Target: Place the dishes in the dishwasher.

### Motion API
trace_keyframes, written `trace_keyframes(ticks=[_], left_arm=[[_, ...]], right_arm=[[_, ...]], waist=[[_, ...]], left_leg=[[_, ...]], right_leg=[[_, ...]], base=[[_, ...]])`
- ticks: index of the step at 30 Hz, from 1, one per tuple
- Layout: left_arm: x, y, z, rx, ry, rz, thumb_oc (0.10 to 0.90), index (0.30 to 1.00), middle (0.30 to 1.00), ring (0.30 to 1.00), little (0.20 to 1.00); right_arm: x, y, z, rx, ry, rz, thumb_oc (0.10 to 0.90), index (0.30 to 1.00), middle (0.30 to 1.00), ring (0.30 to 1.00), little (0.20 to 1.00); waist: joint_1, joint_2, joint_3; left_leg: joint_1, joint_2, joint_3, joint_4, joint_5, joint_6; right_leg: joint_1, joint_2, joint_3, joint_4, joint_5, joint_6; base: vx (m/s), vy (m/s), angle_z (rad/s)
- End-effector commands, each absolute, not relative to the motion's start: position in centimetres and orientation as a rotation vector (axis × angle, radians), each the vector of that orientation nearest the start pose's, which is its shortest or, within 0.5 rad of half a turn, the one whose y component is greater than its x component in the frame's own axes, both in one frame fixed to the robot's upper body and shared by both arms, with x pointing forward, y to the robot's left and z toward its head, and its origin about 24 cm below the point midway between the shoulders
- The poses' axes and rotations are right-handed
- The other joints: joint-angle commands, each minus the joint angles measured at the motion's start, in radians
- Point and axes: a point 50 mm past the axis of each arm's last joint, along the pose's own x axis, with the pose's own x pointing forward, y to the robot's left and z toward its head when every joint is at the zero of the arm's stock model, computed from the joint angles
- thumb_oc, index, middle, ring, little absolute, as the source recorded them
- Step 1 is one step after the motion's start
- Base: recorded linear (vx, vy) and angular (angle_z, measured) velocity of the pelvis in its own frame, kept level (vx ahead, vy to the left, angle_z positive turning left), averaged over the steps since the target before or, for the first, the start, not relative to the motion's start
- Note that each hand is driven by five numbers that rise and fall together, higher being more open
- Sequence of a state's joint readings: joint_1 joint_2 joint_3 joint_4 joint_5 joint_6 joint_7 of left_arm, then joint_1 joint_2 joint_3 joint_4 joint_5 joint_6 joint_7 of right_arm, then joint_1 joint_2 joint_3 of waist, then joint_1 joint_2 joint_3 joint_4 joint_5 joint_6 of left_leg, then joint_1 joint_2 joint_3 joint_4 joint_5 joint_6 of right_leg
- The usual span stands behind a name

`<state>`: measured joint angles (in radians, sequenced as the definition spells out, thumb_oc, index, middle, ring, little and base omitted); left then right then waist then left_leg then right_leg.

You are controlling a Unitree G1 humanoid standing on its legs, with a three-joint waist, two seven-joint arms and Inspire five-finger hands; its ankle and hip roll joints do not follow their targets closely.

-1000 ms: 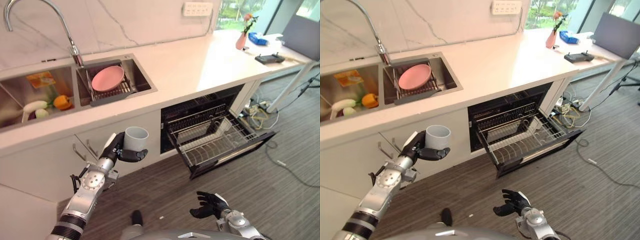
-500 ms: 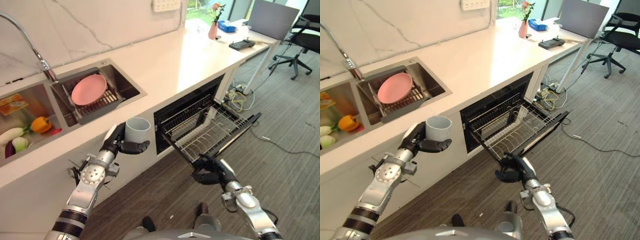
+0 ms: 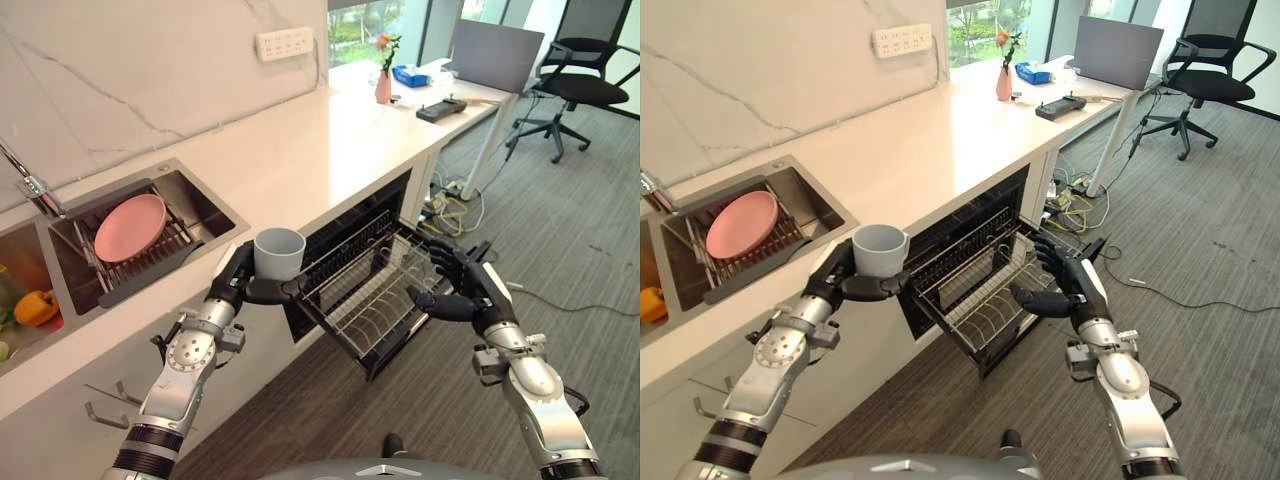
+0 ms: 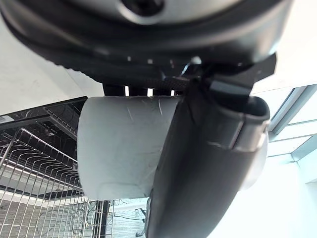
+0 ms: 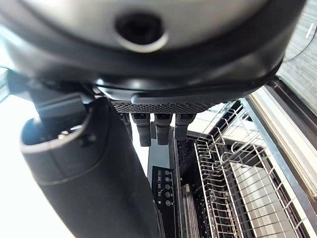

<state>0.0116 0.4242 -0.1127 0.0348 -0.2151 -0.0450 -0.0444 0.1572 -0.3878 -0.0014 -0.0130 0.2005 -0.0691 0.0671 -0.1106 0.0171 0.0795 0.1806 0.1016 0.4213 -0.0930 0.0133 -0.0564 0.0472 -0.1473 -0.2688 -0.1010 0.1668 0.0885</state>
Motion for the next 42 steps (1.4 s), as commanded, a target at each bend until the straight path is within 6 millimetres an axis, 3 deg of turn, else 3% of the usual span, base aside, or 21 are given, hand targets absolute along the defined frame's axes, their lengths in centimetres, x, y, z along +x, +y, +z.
trace_keyframes(ticks=[1,5,7,9,11,14,26,42], left_arm=[[27.2,18.9,10.4,0.174,-0.273,-0.193,0.4,0.3,0.3,0.3,0.3],[27.7,17.5,9.9,0.144,-0.251,-0.246,0.4,0.3,0.3,0.3,0.3],[28.4,16.2,9.9,0.155,-0.254,-0.284,0.4,0.3,0.3,0.3,0.3],[28.8,15.7,10.0,0.156,-0.258,-0.288,0.4,0.3,0.3,0.3,0.3],[29.8,13.8,10.2,0.164,-0.27,-0.315,0.4,0.3,0.3,0.3,0.3],[30.3,12.7,10.4,0.153,-0.275,-0.342,0.4,0.3,0.3,0.3,0.3],[30.3,9.3,12.2,0.008,-0.312,-0.53,0.4,0.3,0.3,0.3,0.3],[29.6,9.3,11.5,-0.018,-0.272,-0.6,0.4,0.3,0.3,0.3,0.3]], right_arm=[[24.2,-21.6,7.9,-0.115,-0.19,0.079,0.8,0.9,0.9,0.9,0.9],[24.5,-19.7,7.4,0.133,-0.193,0.154,0.8,0.9,0.9,0.9,0.9],[24.8,-17.0,7.5,0.34,-0.192,0.256,0.8,0.9,0.9,0.9,0.9],[24.7,-16.3,7.6,0.388,-0.191,0.292,0.8,0.9,0.9,0.9,0.9],[24.9,-14.3,7.9,0.471,-0.176,0.381,0.8,0.9,0.9,0.9,0.9],[25.2,-13.5,8.2,0.464,-0.174,0.418,0.8,0.9,0.9,0.9,0.9],[26.4,-14.4,9.4,0.378,-0.2,0.407,0.8,0.9,0.9,0.9,0.9],[27.4,-16.4,11.0,0.338,-0.287,0.279,0.8,0.9,0.9,0.9,0.9]], waist=[[0.013,-0.008,-0.046],[0.016,-0.007,-0.043],[0.015,-0.011,-0.046],[0.014,-0.012,-0.046],[0.009,-0.012,-0.045],[0.005,-0.011,-0.047],[-0.012,0.001,-0.048],[-0.011,0.0,-0.046]], left_leg=[[-0.011,-0.018,-0.072,0.067,-0.102,0.007],[-0.009,-0.008,-0.082,0.079,-0.106,-0.002],[-0.01,-0.006,-0.08,0.079,-0.099,-0.007],[-0.01,-0.006,-0.079,0.079,-0.098,-0.008],[-0.008,-0.005,-0.076,0.078,-0.097,-0.012],[-0.007,-0.006,-0.072,0.079,-0.098,-0.011],[0.002,-0.009,-0.057,0.092,-0.111,-0.008],[0.0,-0.002,-0.066,0.119,-0.125,-0.006]], right_leg=[[0.05,-0.065,-0.03,0.014,-0.149,0.089],[0.063,-0.058,-0.034,0.014,-0.162,0.082],[0.061,-0.056,-0.033,0.014,-0.162,0.079],[0.061,-0.056,-0.033,0.014,-0.161,0.078],[0.059,-0.056,-0.028,0.014,-0.158,0.079],[0.054,-0.057,-0.023,0.014,-0.156,0.08],[0.051,-0.058,-0.001,0.014,-0.153,0.082],[0.057,-0.052,0.005,0.014,-0.159,0.076]], base=[[0.06,-0.039,0.09],[0.06,-0.036,0.12],[0.05,-0.026,0.1],[0.04,-0.019,0.04],[0.03,-0.028,0.05],[0.01,-0.007,0.01],[0.01,-0.003,-0.03],[0.0,0.0,0.0]])
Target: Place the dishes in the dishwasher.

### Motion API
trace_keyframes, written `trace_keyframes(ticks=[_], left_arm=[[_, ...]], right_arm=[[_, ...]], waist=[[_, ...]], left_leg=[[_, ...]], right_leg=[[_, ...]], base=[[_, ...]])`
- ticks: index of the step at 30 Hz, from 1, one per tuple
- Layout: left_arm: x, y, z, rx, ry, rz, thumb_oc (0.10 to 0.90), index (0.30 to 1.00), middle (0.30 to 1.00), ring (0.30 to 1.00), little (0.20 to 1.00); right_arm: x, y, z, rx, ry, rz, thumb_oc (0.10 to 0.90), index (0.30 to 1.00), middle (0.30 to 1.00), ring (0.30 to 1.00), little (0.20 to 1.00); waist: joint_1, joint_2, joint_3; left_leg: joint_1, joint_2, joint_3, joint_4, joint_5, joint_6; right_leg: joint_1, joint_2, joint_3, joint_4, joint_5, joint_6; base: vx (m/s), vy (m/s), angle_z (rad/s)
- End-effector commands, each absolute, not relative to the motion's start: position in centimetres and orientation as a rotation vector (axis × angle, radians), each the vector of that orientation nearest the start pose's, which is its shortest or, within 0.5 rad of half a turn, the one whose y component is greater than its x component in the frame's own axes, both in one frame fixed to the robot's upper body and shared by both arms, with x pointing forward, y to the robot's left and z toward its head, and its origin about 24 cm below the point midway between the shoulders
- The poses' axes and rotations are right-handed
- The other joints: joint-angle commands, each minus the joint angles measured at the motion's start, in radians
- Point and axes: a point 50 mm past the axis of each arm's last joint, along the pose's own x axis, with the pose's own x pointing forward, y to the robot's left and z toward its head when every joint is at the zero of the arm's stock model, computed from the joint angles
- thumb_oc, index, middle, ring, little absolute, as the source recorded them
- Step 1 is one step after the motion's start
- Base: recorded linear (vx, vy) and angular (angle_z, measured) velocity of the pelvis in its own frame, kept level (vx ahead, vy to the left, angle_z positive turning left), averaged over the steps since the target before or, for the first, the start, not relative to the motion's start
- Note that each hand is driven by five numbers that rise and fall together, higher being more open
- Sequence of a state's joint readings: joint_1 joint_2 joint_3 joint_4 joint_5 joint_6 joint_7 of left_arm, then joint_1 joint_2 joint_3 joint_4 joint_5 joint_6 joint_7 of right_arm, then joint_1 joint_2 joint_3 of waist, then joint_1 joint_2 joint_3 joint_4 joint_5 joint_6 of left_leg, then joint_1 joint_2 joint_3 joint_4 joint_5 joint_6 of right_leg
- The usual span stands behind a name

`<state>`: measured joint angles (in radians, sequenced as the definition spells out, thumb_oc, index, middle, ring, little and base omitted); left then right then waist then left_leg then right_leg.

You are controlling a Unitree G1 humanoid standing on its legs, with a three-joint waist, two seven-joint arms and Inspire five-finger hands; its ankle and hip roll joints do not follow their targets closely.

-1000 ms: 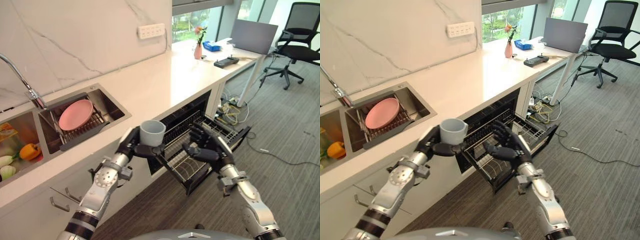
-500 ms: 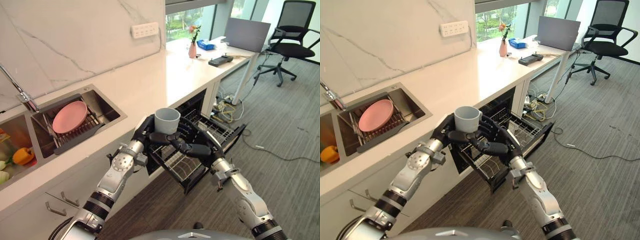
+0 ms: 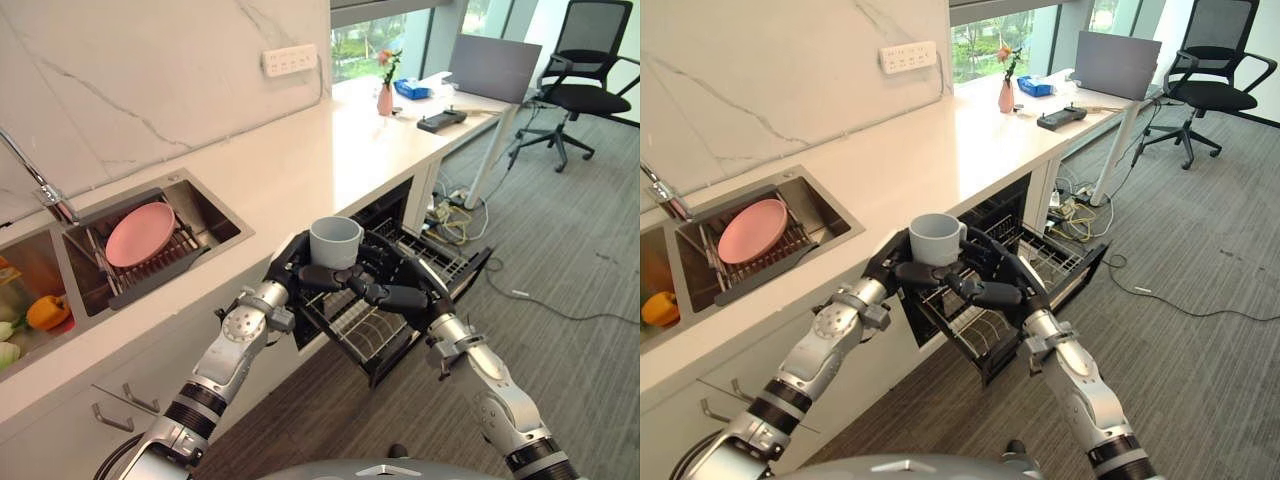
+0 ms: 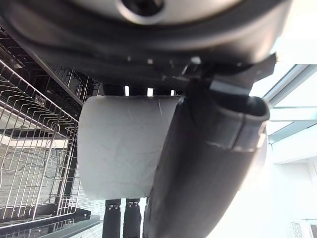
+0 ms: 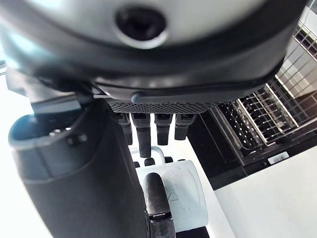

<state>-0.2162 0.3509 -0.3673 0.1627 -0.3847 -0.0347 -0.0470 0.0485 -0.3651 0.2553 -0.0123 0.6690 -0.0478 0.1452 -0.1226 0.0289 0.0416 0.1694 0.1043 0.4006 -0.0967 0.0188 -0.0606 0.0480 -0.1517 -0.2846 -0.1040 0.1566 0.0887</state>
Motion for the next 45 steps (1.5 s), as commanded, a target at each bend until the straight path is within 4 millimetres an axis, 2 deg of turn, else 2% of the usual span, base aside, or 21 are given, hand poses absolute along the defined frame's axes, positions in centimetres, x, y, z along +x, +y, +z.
trace_keyframes(ticks=[1,3,9,14,20,24,29,35,45], left_arm=[[29.6,9.5,11.5,-0.017,-0.273,-0.595,0.4,0.3,0.3,0.3,0.3],[29.7,9.9,11.6,-0.013,-0.277,-0.572,0.4,0.3,0.3,0.3,0.3],[29.7,10.3,11.7,-0.017,-0.28,-0.559,0.4,0.3,0.3,0.3,0.3],[29.7,10.5,11.6,0.007,-0.285,-0.541,0.4,0.3,0.3,0.3,0.3],[30.0,10.7,11.9,0.114,-0.326,-0.5,0.4,0.3,0.3,0.3,0.3],[29.7,9.6,11.6,0.061,-0.299,-0.588,0.4,0.3,0.3,0.3,0.3],[29.3,8.5,11.6,0.031,-0.287,-0.672,0.4,0.3,0.3,0.3,0.3],[28.8,7.5,11.9,0.065,-0.291,-0.777,0.4,0.3,0.3,0.3,0.3],[28.1,6.9,11.6,0.026,-0.25,-0.902,0.4,0.3,0.3,0.3,0.3]], right_arm=[[27.4,-16.5,11.2,0.336,-0.294,0.27,0.8,0.9,0.9,0.9,0.9],[27.4,-17.1,11.2,0.328,-0.301,0.235,0.8,0.9,0.9,0.9,0.9],[27.6,-17.3,11.3,0.332,-0.307,0.218,0.8,0.9,0.9,0.9,0.9],[27.6,-17.1,12.0,0.361,-0.338,0.226,0.8,0.9,0.9,0.9,0.9],[27.3,-16.3,12.2,0.381,-0.349,0.282,0.8,0.9,0.9,0.9,0.9],[27.3,-14.9,10.6,0.418,-0.237,0.416,0.8,0.9,0.9,0.9,0.9],[27.5,-14.3,10.4,0.439,-0.2,0.495,0.8,0.9,0.9,0.9,0.9],[28.3,-12.7,12.4,0.424,-0.221,0.647,0.8,0.9,0.9,0.9,0.9],[28.5,-11.5,14.1,0.337,-0.198,0.867,0.8,0.9,0.9,0.9,0.9]], waist=[[0.002,-0.012,-0.008],[0.005,-0.013,-0.009],[0.008,-0.013,-0.013],[0.011,-0.014,-0.015],[0.017,-0.018,-0.016],[0.023,-0.023,-0.019],[0.03,-0.03,-0.022],[0.046,-0.039,-0.022],[0.061,-0.047,-0.021]], left_leg=[[0.01,-0.005,-0.047,0.124,-0.131,-0.002],[0.008,-0.004,-0.052,0.126,-0.131,-0.003],[0.013,-0.004,-0.057,0.115,-0.13,-0.001],[0.015,-0.008,-0.06,0.109,-0.129,0.001],[0.013,-0.011,-0.066,0.105,-0.129,0.003],[0.015,-0.015,-0.066,0.091,-0.124,0.005],[0.015,-0.018,-0.068,0.082,-0.118,0.005],[0.012,-0.02,-0.079,0.081,-0.116,0.003],[0.002,-0.019,-0.092,0.089,-0.113,0.0]], right_leg=[[0.058,-0.048,0.02,0.017,-0.149,0.075],[0.061,-0.047,0.018,0.017,-0.15,0.073],[0.065,-0.047,0.011,0.017,-0.149,0.073],[0.065,-0.05,0.008,0.017,-0.146,0.076],[0.066,-0.055,0.0,0.017,-0.143,0.077],[0.063,-0.059,-0.01,0.017,-0.137,0.081],[0.06,-0.062,-0.019,0.017,-0.133,0.083],[0.063,-0.066,-0.028,0.017,-0.129,0.084],[0.065,-0.065,-0.039,0.017,-0.129,0.083]], base=[[0.0,0.0,0.0],[0.0,0.0,0.0],[0.0,0.0,0.0],[0.0,0.0,0.0],[-0.02,0.0,0.01],[-0.02,0.003,0.01],[-0.01,-0.009,0.05],[0.0,-0.014,0.07],[0.0,-0.01,0.05]])
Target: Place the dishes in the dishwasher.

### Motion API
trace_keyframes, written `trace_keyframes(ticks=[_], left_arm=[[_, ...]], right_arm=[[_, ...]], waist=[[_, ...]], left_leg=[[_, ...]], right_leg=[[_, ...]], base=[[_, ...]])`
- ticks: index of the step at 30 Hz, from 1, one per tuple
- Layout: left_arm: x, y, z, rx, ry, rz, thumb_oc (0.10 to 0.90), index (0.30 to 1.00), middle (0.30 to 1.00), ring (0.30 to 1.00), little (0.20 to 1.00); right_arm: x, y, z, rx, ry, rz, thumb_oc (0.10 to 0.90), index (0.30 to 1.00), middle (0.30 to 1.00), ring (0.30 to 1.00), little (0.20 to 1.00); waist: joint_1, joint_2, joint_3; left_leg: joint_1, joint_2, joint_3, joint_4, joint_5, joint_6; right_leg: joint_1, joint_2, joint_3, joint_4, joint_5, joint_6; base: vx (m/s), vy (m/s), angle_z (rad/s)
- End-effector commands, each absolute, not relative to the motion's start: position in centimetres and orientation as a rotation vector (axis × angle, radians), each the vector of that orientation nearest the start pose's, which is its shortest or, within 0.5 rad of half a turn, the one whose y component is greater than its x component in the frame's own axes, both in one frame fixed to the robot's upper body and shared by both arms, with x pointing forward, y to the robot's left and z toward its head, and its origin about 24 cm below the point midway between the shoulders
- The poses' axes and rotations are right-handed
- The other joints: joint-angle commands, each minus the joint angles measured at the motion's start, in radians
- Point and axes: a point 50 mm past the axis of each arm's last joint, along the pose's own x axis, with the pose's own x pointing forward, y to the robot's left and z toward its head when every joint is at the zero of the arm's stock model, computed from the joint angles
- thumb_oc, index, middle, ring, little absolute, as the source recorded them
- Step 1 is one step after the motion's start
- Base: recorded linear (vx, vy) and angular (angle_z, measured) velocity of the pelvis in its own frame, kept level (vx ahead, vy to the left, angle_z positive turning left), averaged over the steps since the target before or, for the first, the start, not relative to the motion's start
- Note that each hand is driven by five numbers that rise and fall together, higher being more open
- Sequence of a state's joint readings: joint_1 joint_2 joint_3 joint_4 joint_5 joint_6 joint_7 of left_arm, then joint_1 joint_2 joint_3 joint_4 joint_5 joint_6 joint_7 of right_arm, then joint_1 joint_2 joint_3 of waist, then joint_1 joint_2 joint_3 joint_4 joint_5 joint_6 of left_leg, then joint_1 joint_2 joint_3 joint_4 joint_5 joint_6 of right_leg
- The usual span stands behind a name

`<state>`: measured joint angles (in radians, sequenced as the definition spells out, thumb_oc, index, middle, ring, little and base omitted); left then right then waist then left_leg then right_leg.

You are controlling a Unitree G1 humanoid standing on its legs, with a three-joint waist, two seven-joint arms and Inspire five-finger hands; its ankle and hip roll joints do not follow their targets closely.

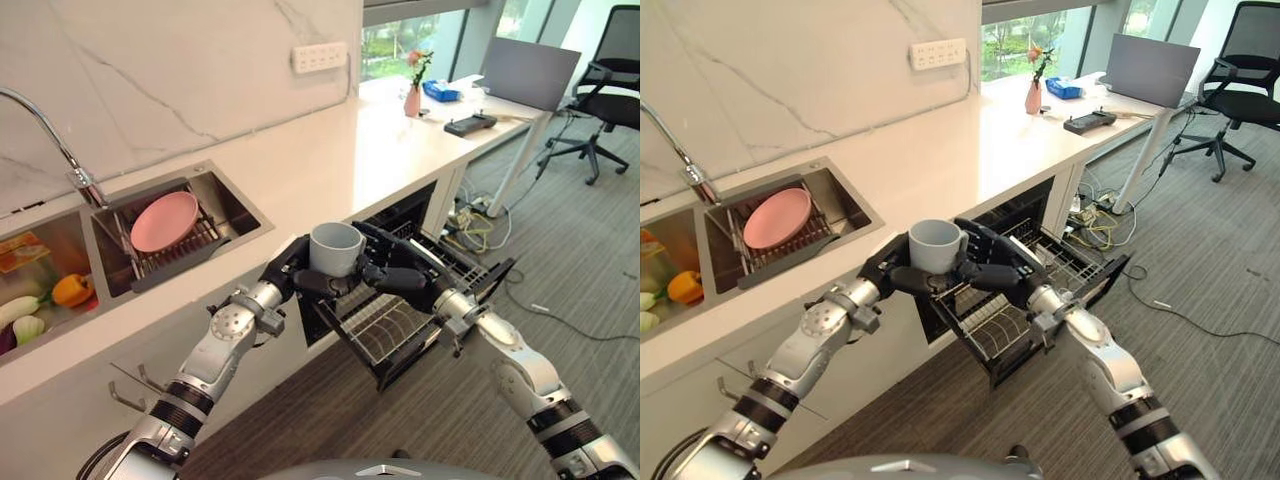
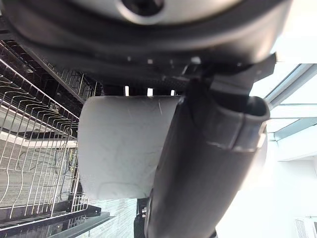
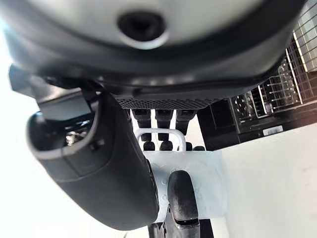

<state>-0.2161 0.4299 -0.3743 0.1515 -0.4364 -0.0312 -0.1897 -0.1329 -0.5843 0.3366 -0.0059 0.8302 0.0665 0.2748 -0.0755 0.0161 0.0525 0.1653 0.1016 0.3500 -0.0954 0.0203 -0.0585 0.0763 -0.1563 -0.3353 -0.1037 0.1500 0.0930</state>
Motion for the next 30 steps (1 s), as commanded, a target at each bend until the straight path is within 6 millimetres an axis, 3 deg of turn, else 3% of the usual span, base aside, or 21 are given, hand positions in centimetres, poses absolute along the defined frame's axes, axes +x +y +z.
trace_keyframes(ticks=[1,9,11,15,24,28,30], left_arm=[[28.1,6.9,11.5,0.025,-0.247,-0.91,0.4,0.3,0.3,0.3,0.3],[27.8,6.8,11.5,0.018,-0.241,-0.936,0.4,0.3,0.3,0.3,0.3],[27.4,6.0,11.2,0.016,-0.237,-0.996,0.4,0.3,0.3,0.3,0.3],[27.2,5.7,11.1,0.01,-0.238,-1.012,0.4,0.3,0.3,0.3,0.3],[27.3,5.6,10.2,-0.02,-0.205,-0.991,0.4,0.3,0.3,0.3,0.3],[27.2,5.8,10.1,-0.02,-0.191,-0.999,0.4,0.3,0.3,0.3,0.3],[27.2,6.4,9.9,0.001,-0.183,-0.992,0.4,0.3,0.3,0.3,0.3]], right_arm=[[28.5,-11.3,14.2,0.331,-0.192,0.886,0.8,0.9,0.9,0.9,0.9],[28.2,-10.6,14.5,0.332,-0.18,0.966,0.8,0.9,0.9,0.9,0.9],[27.2,-8.3,14.8,0.427,-0.159,1.145,0.8,0.9,0.9,0.9,0.9],[26.6,-7.2,14.7,0.526,-0.142,1.214,0.8,0.9,0.9,0.9,0.9],[26.2,-6.4,14.6,0.735,-0.179,1.196,0.8,0.9,0.9,0.9,0.9],[26.2,-6.8,14.0,0.669,-0.147,1.201,0.8,0.9,0.9,0.9,0.9],[26.4,-8.5,13.8,0.453,-0.146,1.158,0.8,0.9,0.9,0.9,0.9]], waist=[[0.015,-0.035,-0.032],[0.018,-0.036,-0.033],[0.025,-0.034,-0.037],[0.03,-0.034,-0.039],[0.033,-0.033,-0.04],[0.033,-0.033,-0.041],[0.029,-0.033,-0.041]], left_leg=[[0.006,-0.016,-0.042,0.088,-0.113,-0.003],[0.005,-0.014,-0.043,0.086,-0.112,-0.004],[0.008,-0.012,-0.046,0.082,-0.107,-0.006],[0.008,-0.012,-0.048,0.08,-0.105,-0.007],[0.006,-0.011,-0.054,0.077,-0.103,-0.007],[0.006,-0.01,-0.054,0.077,-0.102,-0.009],[0.011,-0.008,-0.053,0.075,-0.102,-0.009]], right_leg=[[0.037,-0.061,0.011,0.016,-0.122,0.079],[0.038,-0.06,0.006,0.016,-0.123,0.08],[0.04,-0.057,0.005,0.016,-0.126,0.08],[0.042,-0.058,0.001,0.016,-0.126,0.079],[0.042,-0.056,-0.003,0.016,-0.129,0.077],[0.041,-0.055,-0.003,0.016,-0.129,0.076],[0.043,-0.053,-0.002,0.016,-0.131,0.077]], base=[[0.0,-0.016,0.05],[0.0,-0.005,0.01],[0.0,0.0,0.0],[0.0,0.0,0.0],[0.0,0.0,0.0],[0.0,0.0,0.0],[0.0,0.0,0.0]])
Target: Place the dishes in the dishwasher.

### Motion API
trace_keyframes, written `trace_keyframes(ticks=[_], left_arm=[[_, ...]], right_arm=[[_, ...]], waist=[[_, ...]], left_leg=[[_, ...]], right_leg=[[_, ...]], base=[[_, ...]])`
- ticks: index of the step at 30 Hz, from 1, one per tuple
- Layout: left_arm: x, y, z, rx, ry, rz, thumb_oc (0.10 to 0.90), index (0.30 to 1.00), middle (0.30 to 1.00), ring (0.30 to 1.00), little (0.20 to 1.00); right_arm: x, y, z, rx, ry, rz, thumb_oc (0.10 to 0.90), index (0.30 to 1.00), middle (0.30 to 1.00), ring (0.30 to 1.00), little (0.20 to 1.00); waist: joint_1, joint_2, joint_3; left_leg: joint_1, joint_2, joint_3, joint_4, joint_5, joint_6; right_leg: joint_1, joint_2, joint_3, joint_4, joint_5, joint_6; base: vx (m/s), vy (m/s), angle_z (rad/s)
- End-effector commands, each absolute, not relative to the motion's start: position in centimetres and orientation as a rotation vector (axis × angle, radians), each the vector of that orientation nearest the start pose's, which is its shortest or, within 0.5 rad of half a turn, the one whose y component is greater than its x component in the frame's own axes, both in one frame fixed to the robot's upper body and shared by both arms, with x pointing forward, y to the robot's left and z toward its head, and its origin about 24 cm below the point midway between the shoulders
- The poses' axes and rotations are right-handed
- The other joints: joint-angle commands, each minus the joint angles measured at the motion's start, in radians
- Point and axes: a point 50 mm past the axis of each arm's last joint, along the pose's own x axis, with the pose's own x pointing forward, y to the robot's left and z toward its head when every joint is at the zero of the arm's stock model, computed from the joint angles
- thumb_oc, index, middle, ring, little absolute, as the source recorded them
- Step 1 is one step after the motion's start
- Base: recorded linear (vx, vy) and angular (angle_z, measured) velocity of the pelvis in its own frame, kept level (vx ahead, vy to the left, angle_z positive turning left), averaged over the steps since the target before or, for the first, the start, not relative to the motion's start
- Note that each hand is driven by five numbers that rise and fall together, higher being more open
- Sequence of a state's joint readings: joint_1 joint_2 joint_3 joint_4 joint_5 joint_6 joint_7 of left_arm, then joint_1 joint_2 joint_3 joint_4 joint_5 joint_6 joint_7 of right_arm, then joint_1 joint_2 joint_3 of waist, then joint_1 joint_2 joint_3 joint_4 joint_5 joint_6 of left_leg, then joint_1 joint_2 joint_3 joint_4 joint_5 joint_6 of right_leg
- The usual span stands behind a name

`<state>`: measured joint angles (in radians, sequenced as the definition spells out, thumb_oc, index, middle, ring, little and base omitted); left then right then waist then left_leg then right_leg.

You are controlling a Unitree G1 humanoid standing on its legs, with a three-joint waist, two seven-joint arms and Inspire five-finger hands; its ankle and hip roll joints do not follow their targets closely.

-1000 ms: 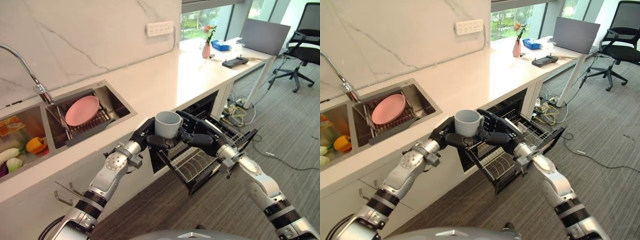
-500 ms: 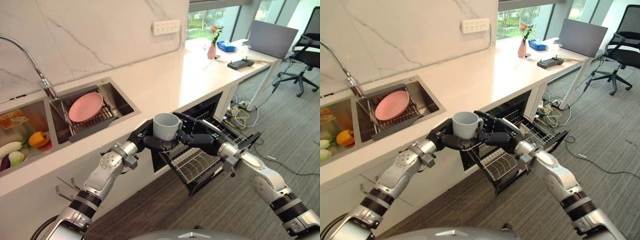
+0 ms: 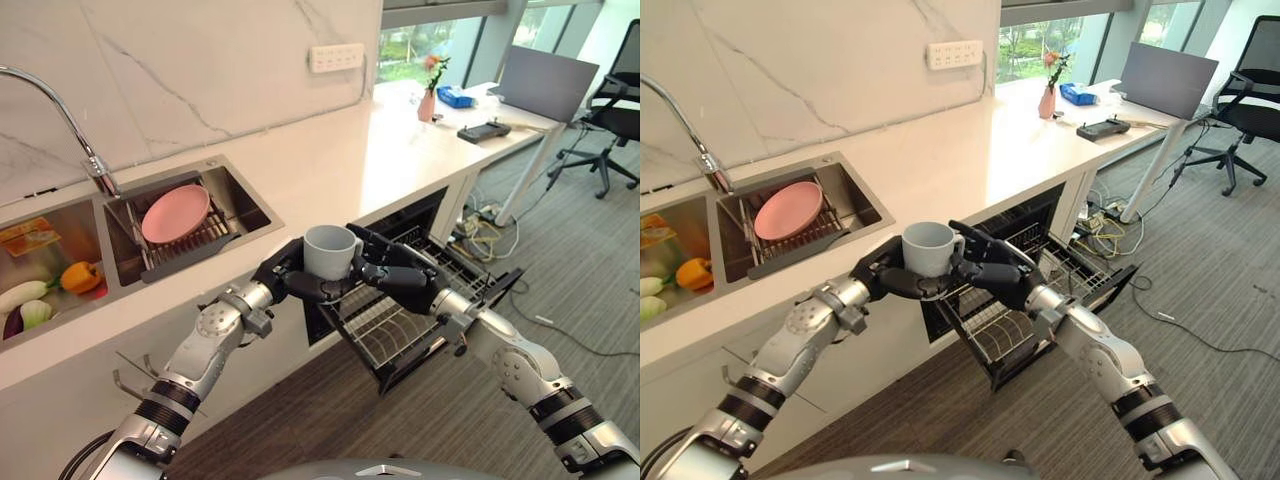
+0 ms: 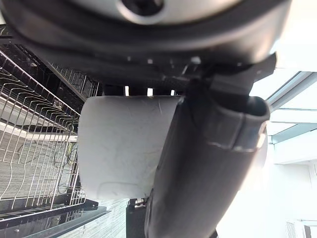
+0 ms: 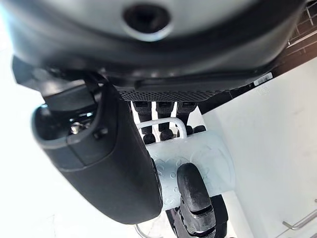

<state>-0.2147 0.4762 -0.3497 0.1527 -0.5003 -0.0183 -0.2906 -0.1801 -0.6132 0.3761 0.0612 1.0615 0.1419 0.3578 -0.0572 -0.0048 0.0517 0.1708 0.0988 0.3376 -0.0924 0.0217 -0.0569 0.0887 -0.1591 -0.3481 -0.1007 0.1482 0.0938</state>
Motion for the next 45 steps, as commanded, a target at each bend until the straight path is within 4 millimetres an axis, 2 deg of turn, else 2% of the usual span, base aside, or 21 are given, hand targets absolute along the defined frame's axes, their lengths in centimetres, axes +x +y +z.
trace_keyframes(ticks=[1,2,3,6,7,8,9,10,17,19,20,22,24,27,30,31,33,34,37,39,45], left_arm=[[27.2,6.6,10.0,0.019,-0.183,-0.991,0.4,0.3,0.3,0.3,0.3],[27.2,6.6,10.0,0.032,-0.184,-0.994,0.4,0.3,0.3,0.3,0.3],[27.3,6.7,9.8,0.063,-0.178,-0.987,0.4,0.3,0.3,0.3,0.3],[27.5,6.8,10.0,0.1,-0.189,-0.985,0.4,0.3,0.3,0.3,0.3],[27.6,7.2,10.5,0.205,-0.216,-0.987,0.4,0.3,0.3,0.3,0.3],[27.6,7.2,10.5,0.205,-0.216,-0.987,0.4,0.3,0.3,0.3,0.3],[27.7,7.3,10.8,0.296,-0.247,-0.99,0.4,0.3,0.3,0.3,0.3],[27.7,7.1,10.7,0.341,-0.256,-0.995,0.4,0.3,0.3,0.3,0.3],[27.8,6.6,10.5,0.385,-0.266,-0.985,0.4,0.3,0.3,0.3,0.3],[27.8,6.4,10.4,0.381,-0.269,-0.981,0.4,0.3,0.3,0.3,0.3],[27.8,6.1,10.3,0.374,-0.27,-0.973,0.4,0.3,0.3,0.3,0.3],[27.9,6.1,10.3,0.375,-0.27,-0.972,0.4,0.3,0.3,0.3,0.3],[28.0,6.0,10.2,0.365,-0.273,-0.941,0.4,0.3,0.3,0.3,0.3],[28.1,6.0,10.2,0.365,-0.277,-0.925,0.4,0.3,0.3,0.3,0.3],[28.5,6.4,10.2,0.359,-0.292,-0.836,0.4,0.3,0.3,0.3,0.3],[29.0,6.5,10.3,0.352,-0.308,-0.745,0.4,0.3,0.3,0.3,0.3],[29.2,6.4,10.3,0.356,-0.314,-0.722,0.4,0.3,0.3,0.3,0.3],[29.8,6.7,10.5,0.354,-0.329,-0.638,0.4,0.3,0.3,0.3,0.3],[30.0,7.0,11.1,0.365,-0.349,-0.615,0.4,0.3,0.3,0.3,0.3],[29.5,2.8,10.9,0.383,-0.394,-0.643,0.4,0.3,0.3,0.3,0.3],[30.0,1.3,10.8,0.416,-0.421,-0.565,0.4,0.3,0.3,0.3,0.3]], right_arm=[[26.8,-9.4,13.9,0.341,-0.158,1.12,0.8,0.9,0.9,0.9,0.9],[27.1,-9.8,14.2,0.26,-0.17,1.098,0.8,0.9,0.9,0.9,0.9],[27.4,-10.2,15.2,0.083,-0.217,1.082,0.8,0.9,0.9,0.9,0.9],[27.4,-10.3,15.8,0.005,-0.249,1.083,0.8,0.9,0.9,0.9,0.9],[27.5,-10.8,17.0,-0.153,-0.311,1.059,0.8,0.9,0.9,0.9,0.9],[27.5,-10.8,17.0,-0.153,-0.311,1.059,0.8,0.9,0.9,0.9,0.9],[27.7,-11.1,17.7,-0.24,-0.347,1.033,0.8,0.9,0.9,0.9,0.9],[28.0,-11.1,18.3,-0.262,-0.383,1.003,0.8,0.9,0.9,0.9,0.9],[28.1,-10.1,19.0,-0.253,-0.439,0.99,0.8,0.9,0.9,0.9,0.9],[28.1,-9.7,18.9,-0.21,-0.44,0.991,0.8,0.9,0.9,0.9,0.9],[28.0,-9.0,18.7,-0.131,-0.436,1.001,0.8,0.9,0.9,0.9,0.9],[28.0,-8.9,18.7,-0.13,-0.436,1.001,0.8,0.9,0.9,0.9,0.9],[27.9,-8.2,18.2,-0.005,-0.42,1.002,0.8,0.9,0.9,0.9,0.9],[27.9,-8.0,18.0,0.032,-0.41,0.997,0.8,0.9,0.9,0.9,0.9],[27.7,-7.4,17.1,0.11,-0.384,0.954,0.8,0.9,0.9,0.9,0.9],[27.7,-7.0,16.4,0.158,-0.362,0.909,0.8,0.9,0.9,0.9,0.9],[27.6,-6.7,16.2,0.182,-0.359,0.9,0.8,0.9,0.9,0.9,0.9],[27.6,-6.2,15.8,0.24,-0.331,0.88,0.8,0.9,0.9,0.9,0.9],[27.4,-5.5,15.5,0.286,-0.308,0.872,0.8,0.9,0.9,0.9,0.9],[27.0,-3.4,15.2,0.312,-0.284,0.905,0.8,0.9,0.9,0.9,0.9],[26.7,-1.1,14.6,0.531,-0.179,0.913,0.8,0.9,0.9,0.9,0.9]], waist=[[0.009,-0.012,-0.04],[0.007,-0.009,-0.04],[0.002,-0.006,-0.04],[0.0,-0.005,-0.042],[-0.003,-0.001,-0.041],[-0.003,-0.001,-0.042],[-0.005,0.004,-0.039],[-0.006,0.004,-0.043],[-0.005,0.003,-0.045],[-0.003,0.003,-0.044],[0.0,0.003,-0.044],[-0.001,0.002,-0.045],[0.001,0.001,-0.044],[0.001,0.001,-0.044],[0.003,0.0,-0.043],[0.005,-0.001,-0.039],[0.005,-0.004,-0.041],[0.008,-0.007,-0.038],[0.011,-0.009,-0.038],[0.001,-0.012,-0.034],[-0.003,-0.013,-0.033]], left_leg=[[0.006,-0.005,-0.04,0.072,-0.104,-0.011],[0.011,-0.003,-0.039,0.071,-0.108,-0.011],[0.012,-0.004,-0.037,0.07,-0.109,-0.01],[0.008,-0.006,-0.036,0.069,-0.107,-0.009],[0.009,-0.006,-0.034,0.067,-0.107,-0.009],[0.009,-0.007,-0.034,0.067,-0.107,-0.009],[0.016,-0.004,-0.032,0.065,-0.112,-0.009],[0.012,-0.006,-0.032,0.061,-0.108,-0.007],[0.01,-0.006,-0.036,0.057,-0.107,-0.005],[0.009,-0.007,-0.037,0.058,-0.106,-0.004],[0.008,-0.006,-0.039,0.058,-0.106,-0.003],[0.008,-0.007,-0.039,0.058,-0.106,-0.003],[0.007,-0.007,-0.041,0.057,-0.106,-0.002],[0.007,-0.008,-0.041,0.057,-0.106,-0.002],[0.005,-0.01,-0.043,0.057,-0.106,-0.001],[0.011,-0.008,-0.042,0.058,-0.111,-0.002],[0.006,-0.01,-0.042,0.058,-0.107,-0.001],[0.006,-0.009,-0.042,0.061,-0.107,-0.001],[0.002,-0.008,-0.043,0.064,-0.107,-0.001],[0.008,-0.005,-0.041,0.064,-0.11,-0.003],[0.006,-0.011,-0.03,0.055,-0.104,-0.002]], right_leg=[[0.03,-0.051,0.012,0.013,-0.129,0.077],[0.034,-0.049,0.012,0.013,-0.132,0.078],[0.033,-0.049,0.015,0.013,-0.132,0.079],[0.028,-0.05,0.016,0.013,-0.13,0.079],[0.027,-0.051,0.016,0.013,-0.13,0.08],[0.027,-0.051,0.016,0.013,-0.13,0.08],[0.032,-0.049,0.015,0.013,-0.133,0.082],[0.027,-0.051,0.015,0.013,-0.13,0.081],[0.023,-0.05,0.019,0.013,-0.13,0.08],[0.023,-0.05,0.018,0.013,-0.13,0.079],[0.023,-0.051,0.018,0.013,-0.13,0.078],[0.023,-0.051,0.018,0.013,-0.13,0.078],[0.023,-0.052,0.016,0.013,-0.129,0.077],[0.023,-0.052,0.016,0.013,-0.129,0.077],[0.025,-0.054,0.012,0.013,-0.128,0.076],[0.031,-0.052,0.011,0.013,-0.131,0.077],[0.026,-0.053,0.012,0.013,-0.128,0.075],[0.027,-0.052,0.012,0.013,-0.128,0.073],[0.024,-0.053,0.011,0.013,-0.127,0.073],[0.027,-0.049,0.013,0.013,-0.129,0.072],[0.017,-0.049,0.024,0.013,-0.116,0.071]], base=[[0.0,0.0,0.0],[0.0,0.0,0.0],[0.0,0.0,0.0],[0.0,0.0,0.0],[0.0,0.0,0.0],[0.0,0.0,0.0],[0.0,0.0,0.0],[0.0,0.0,0.0],[0.0,0.0,0.0],[0.0,0.0,0.0],[0.0,0.0,0.0],[0.0,0.0,0.0],[0.0,0.0,0.0],[0.0,0.0,0.0],[0.0,0.0,0.0],[0.0,0.0,0.0],[-0.02,0.001,0.0],[0.0,0.0,0.0],[-0.01,0.003,0.01],[-0.02,0.001,0.01],[-0.01,0.014,-0.03]])
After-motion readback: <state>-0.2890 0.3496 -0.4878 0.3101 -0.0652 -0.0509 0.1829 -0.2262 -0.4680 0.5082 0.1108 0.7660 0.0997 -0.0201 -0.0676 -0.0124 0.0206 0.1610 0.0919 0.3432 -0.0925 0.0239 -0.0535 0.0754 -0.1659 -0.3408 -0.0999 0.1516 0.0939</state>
